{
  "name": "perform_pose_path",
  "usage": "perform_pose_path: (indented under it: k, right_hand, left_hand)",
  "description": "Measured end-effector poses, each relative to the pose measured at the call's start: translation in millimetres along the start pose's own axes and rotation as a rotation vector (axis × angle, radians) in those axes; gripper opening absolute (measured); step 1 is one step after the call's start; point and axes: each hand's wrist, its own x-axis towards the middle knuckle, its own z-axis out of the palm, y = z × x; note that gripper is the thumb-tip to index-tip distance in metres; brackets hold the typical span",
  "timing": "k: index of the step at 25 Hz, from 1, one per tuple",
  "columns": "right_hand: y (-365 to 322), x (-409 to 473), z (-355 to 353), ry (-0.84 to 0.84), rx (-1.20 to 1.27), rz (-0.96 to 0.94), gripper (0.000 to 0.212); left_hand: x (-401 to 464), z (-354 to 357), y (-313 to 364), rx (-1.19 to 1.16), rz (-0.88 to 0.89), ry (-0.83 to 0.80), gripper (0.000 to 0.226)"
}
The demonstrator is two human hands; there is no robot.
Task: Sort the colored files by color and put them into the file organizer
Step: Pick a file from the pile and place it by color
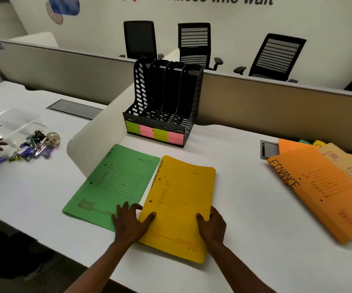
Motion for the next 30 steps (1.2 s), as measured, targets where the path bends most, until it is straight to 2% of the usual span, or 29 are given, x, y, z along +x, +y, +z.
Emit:
perform_pose_path:
  k: [3, 7, 10, 14, 20, 26, 30]
  right_hand:
    - [0.0, -6.9, 8.1, 0.027, -0.077, -0.025, 0.07]
    - [-0.7, -13.2, 15.8, 0.046, -0.141, -0.075, 0.076]
    - [2.0, -14.6, 16.0, 0.047, -0.195, -0.091, 0.076]
    - [5.4, -9.9, 10.9, 0.061, -0.343, -0.122, 0.078]
    - [14.1, -6.8, 10.9, 0.026, -0.367, -0.19, 0.078]
    - [20.2, 5.1, -8.1, 0.055, -0.353, -0.259, 0.072]
    - [26.1, 18.9, -40.5, 0.113, -0.492, -0.375, 0.079]
  left_hand:
    - [3.4, -2.0, -4.0, -0.03, 0.02, -0.041, 0.057]
    - [1.5, -7.2, -4.7, 0.047, 0.142, 0.059, 0.084]
    - [1.4, -6.7, -5.5, 0.122, 0.213, 0.055, 0.095]
    - [5.3, -4.9, 0.5, 0.151, 0.253, 0.025, 0.086]
    - [4.5, 1.7, 6.8, 0.162, 0.27, -0.001, 0.07]
    - [-0.9, 8.1, 41.6, 0.121, 0.352, 0.061, 0.076]
    - [-5.0, 32.3, 90.9, 0.099, 0.489, 0.029, 0.076]
